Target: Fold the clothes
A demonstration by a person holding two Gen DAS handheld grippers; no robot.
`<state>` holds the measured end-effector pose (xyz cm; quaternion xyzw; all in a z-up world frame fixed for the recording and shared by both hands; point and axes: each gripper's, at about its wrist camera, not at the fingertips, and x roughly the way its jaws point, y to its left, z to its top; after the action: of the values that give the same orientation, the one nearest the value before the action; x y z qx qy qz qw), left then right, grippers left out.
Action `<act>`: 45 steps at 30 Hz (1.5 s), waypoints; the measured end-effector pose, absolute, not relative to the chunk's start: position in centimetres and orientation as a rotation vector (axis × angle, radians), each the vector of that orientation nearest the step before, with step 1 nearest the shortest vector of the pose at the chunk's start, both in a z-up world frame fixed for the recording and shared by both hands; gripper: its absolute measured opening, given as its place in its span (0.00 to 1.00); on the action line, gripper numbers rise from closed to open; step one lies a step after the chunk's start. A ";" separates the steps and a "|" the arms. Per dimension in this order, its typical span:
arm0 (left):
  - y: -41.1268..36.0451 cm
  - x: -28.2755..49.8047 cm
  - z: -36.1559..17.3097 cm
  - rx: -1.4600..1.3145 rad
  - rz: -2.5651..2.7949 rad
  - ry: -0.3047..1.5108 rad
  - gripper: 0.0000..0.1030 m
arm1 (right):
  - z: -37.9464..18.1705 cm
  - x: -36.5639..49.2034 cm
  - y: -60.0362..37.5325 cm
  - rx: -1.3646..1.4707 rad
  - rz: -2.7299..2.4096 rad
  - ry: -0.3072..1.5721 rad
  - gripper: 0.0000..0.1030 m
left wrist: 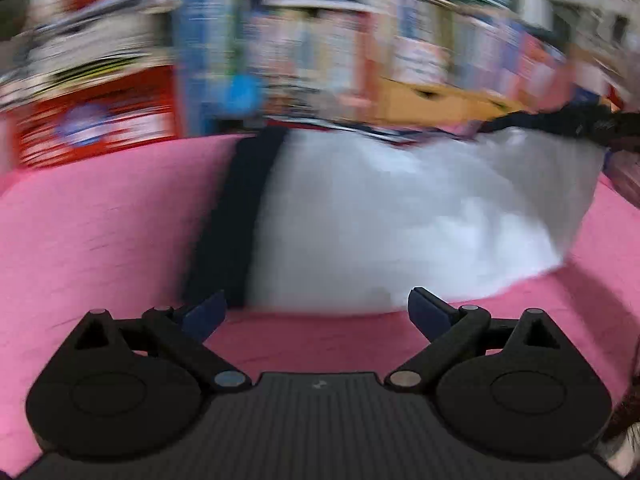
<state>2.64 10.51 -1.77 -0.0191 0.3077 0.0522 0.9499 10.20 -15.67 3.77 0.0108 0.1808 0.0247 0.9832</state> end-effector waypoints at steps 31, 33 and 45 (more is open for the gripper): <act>20.4 -2.9 -5.0 -0.115 0.308 0.587 1.00 | -2.7 10.4 5.2 -0.608 0.197 0.309 0.59; 20.4 -2.9 -5.1 -0.114 0.307 0.587 1.00 | -1.6 11.7 3.4 -0.456 0.156 0.360 0.57; 20.4 -3.0 -5.0 -0.110 0.300 0.581 1.00 | 3.9 11.6 4.4 -0.323 0.199 0.212 0.09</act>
<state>-3.00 20.40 -5.05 -0.0539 0.2854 0.1471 0.9455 11.60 4.36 3.90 -0.1603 0.1050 0.0988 0.9765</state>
